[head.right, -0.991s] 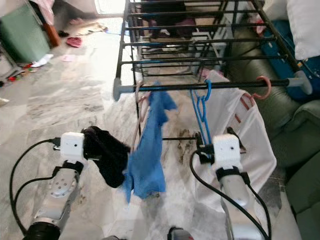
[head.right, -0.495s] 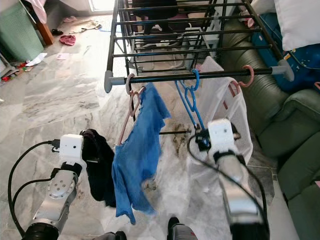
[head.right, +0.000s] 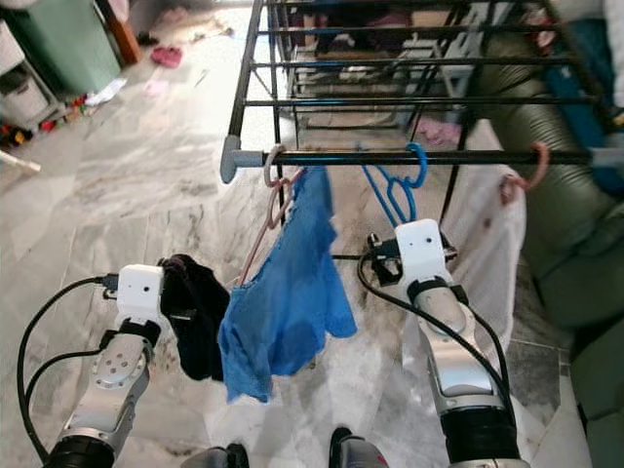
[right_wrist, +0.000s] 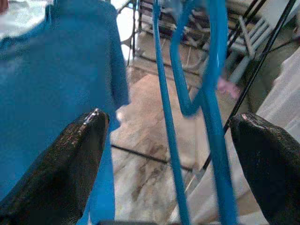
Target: Hang hanger
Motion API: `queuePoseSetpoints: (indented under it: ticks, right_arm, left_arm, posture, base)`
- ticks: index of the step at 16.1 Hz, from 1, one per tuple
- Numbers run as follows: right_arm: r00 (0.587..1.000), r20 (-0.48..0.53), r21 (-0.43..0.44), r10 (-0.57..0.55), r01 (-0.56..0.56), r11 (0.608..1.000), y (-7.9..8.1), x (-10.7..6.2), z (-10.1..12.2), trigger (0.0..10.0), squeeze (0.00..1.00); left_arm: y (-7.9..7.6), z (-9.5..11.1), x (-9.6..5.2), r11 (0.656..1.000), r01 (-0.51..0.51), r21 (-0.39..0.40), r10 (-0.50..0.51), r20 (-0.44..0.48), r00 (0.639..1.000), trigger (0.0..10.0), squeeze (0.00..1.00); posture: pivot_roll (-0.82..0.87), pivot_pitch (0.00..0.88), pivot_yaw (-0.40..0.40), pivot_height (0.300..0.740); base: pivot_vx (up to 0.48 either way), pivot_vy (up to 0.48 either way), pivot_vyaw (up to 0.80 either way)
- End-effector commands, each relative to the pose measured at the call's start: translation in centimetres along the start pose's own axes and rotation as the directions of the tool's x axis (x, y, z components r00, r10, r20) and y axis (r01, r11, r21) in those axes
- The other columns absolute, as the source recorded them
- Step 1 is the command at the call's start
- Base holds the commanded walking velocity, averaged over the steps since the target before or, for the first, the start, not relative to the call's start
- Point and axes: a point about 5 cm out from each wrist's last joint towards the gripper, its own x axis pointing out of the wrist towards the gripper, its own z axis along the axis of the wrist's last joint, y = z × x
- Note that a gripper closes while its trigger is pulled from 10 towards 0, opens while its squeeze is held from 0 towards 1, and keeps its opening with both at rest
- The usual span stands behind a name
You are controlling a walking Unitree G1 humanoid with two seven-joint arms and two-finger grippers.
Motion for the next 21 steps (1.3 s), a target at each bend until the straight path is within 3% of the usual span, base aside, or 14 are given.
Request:
queuePoseSetpoints:
  ticks: [1, 9, 21]
  right_arm:
    - [1.000, -0.022, 0.013, 0.007, -0.006, 1.000, 0.1, -0.4, -0.7, 10.0, 0.00]
    - [1.000, -0.025, 0.002, 0.019, -0.019, 1.000, -0.6, -0.6, -0.6, 10.0, 0.00]
    - [0.984, -0.088, -0.098, 0.156, -0.164, 0.981, -3.4, 1.5, 1.1, 10.0, 0.00]
  left_arm:
    - [0.6, 0.0, -0.2, 1.000, -0.008, 0.002, 0.008, 0.009, 1.000, 10.0, 0.00]
    - [0.4, -0.2, -0.2, 1.000, 0.008, 0.002, -0.008, -0.001, 1.000, 10.0, 0.00]
    - [0.7, -1.0, -0.8, 1.000, -0.007, 0.014, 0.007, -0.037, 0.999, 10.0, 0.00]
  posture:
    - [-0.12, 0.167, 0.038, 0.740]
    - [-0.14, 0.174, 0.041, 0.740]
    - [-0.13, 0.183, 0.034, 0.740]
  base:
    - [0.000, 0.000, 0.00]
    - [0.000, 0.000, 0.00]
    - [0.000, 0.000, 0.00]
